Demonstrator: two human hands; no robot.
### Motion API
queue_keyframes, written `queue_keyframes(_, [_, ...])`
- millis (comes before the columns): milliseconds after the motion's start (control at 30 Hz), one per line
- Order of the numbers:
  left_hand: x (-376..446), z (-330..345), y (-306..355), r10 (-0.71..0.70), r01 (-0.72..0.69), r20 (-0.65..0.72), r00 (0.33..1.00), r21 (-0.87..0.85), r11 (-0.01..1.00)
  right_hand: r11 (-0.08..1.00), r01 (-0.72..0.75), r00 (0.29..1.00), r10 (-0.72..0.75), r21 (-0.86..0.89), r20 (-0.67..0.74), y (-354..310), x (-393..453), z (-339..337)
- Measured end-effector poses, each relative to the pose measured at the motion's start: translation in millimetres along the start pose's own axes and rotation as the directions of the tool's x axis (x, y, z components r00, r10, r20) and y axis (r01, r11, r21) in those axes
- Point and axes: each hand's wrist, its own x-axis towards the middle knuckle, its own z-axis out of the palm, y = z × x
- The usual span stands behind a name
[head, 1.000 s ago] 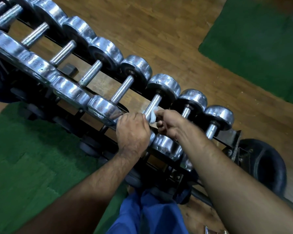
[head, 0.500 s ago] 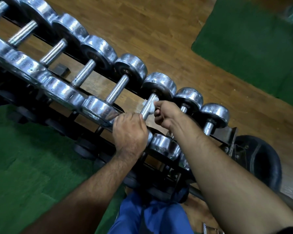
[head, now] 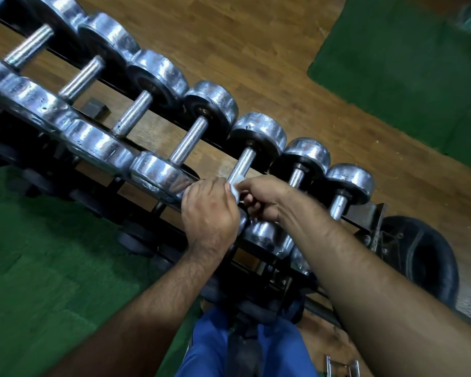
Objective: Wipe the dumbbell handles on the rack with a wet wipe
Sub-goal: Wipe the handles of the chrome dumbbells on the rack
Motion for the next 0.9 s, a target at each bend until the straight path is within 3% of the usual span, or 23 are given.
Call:
queue_keyframes(67, [-0.2,0.3,0.6,0.001,-0.001,-0.003,1.0,-0.01,1.0,0.997,-0.072,0.997,0.073,-0.021,0.038,-4.7,3.8,-6.9])
queue_keyframes(200, [-1.0,1.2,-0.2,0.007,-0.007,-0.037,0.999,-0.016,1.0,0.964,-0.088,0.995,0.073,0.25,0.069,-4.8,7.3,-9.4])
queue_keyframes(333, [-0.4,2.7,-1.3,-0.006,0.005,-0.025,1.0,-0.018,1.0,0.993,-0.111,0.984,0.116,-0.043,0.133,-3.4,8.7,-12.7])
queue_keyframes(400, [-0.5,2.3,-0.5,-0.002,0.002,-0.023,1.0,-0.013,1.0,0.993,-0.084,0.994,0.09,-0.085,0.062,-10.3,8.2,-14.7])
queue_keyframes(533, [-0.2,3.6,-1.4,-0.013,0.013,-0.015,1.0,0.007,1.0,0.97,0.035,0.997,-0.017,0.243,-0.075,-15.6,11.7,-15.9])
queue_keyframes(667, [0.5,1.7,0.9,-0.033,0.032,0.019,0.999,0.063,0.997,0.81,0.043,0.998,-0.06,0.585,0.01,-16.2,27.2,-20.8])
queue_keyframes(733, [1.2,1.4,1.7,-0.045,0.041,0.035,0.998,0.102,0.994,0.771,0.013,0.996,-0.062,0.637,0.056,-15.4,39.5,-26.6])
queue_keyframes(900, [4.5,2.2,2.7,-0.071,0.067,0.033,0.997,0.104,0.992,0.82,-0.058,0.972,-0.083,0.569,0.218,-8.5,58.3,-26.9])
